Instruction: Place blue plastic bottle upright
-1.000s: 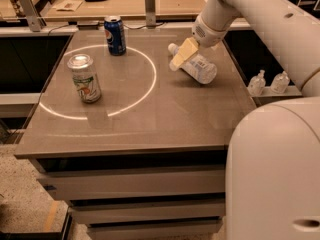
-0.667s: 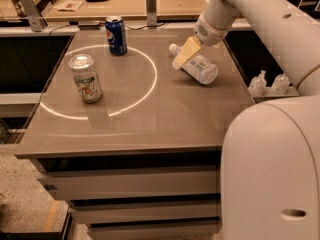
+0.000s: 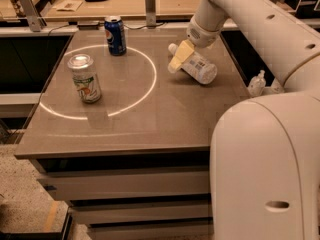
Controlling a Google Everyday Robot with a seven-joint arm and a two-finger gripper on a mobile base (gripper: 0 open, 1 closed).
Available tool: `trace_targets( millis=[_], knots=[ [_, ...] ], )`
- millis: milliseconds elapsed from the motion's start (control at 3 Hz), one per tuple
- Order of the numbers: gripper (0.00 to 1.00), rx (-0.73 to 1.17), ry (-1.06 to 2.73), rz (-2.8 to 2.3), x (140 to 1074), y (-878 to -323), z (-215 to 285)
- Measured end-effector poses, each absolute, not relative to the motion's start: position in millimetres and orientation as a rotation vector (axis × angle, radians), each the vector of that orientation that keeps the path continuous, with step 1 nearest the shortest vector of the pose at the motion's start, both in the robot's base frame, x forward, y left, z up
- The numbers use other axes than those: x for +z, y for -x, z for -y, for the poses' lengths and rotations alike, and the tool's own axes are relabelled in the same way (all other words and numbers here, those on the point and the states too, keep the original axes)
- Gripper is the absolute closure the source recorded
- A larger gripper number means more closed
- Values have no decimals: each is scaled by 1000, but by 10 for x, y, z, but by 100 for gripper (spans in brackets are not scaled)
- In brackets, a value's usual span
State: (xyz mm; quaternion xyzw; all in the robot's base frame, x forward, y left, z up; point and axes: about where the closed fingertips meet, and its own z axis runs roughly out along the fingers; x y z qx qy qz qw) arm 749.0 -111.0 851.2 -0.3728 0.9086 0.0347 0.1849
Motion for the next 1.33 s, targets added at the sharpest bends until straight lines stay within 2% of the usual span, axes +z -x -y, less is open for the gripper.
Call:
trace_targets(
  millis=[333,1333],
  knots=[
    [17,109,1060,-2582,8426,-7451,1080],
    [86,117,1018,-2549,8613,-7399,1340]
  ],
)
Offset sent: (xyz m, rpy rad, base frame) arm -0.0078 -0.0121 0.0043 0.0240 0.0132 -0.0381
